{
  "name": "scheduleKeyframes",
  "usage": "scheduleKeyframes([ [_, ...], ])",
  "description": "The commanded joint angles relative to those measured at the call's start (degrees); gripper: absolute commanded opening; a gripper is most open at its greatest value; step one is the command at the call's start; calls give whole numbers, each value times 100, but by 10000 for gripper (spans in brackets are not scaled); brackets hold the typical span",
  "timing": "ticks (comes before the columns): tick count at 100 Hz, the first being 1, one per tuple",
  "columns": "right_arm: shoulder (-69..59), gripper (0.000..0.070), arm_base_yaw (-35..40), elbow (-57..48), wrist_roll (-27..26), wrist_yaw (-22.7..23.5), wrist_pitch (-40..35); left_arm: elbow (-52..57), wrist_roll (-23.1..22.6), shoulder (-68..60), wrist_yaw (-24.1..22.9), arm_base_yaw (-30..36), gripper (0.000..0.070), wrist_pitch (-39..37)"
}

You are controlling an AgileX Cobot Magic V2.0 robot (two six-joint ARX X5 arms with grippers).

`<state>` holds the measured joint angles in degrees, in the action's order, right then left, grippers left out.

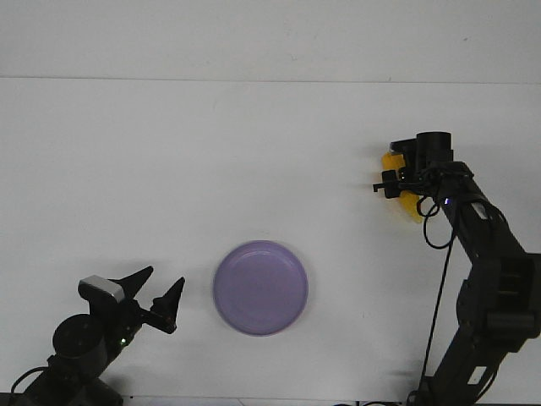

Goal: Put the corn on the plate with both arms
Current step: 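Lift the corn with the right gripper and carry it over the plate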

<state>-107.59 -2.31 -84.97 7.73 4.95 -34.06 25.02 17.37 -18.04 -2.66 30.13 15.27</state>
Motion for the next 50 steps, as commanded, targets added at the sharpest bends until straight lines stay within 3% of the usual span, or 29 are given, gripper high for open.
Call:
scheduleKeyframes([
  [1, 485, 309, 13, -140, 61, 157, -20, 33, 20, -26, 4, 22, 503, -55],
  [25, 2194, 309, 507, -133, -72, 455, -688, 33, 17, -26, 7, 22, 503, -57],
  [50, 3373, 309, 2133, 313, -389, 575, -1207, 33, 9, -26, 7, 26, 503, -57],
])
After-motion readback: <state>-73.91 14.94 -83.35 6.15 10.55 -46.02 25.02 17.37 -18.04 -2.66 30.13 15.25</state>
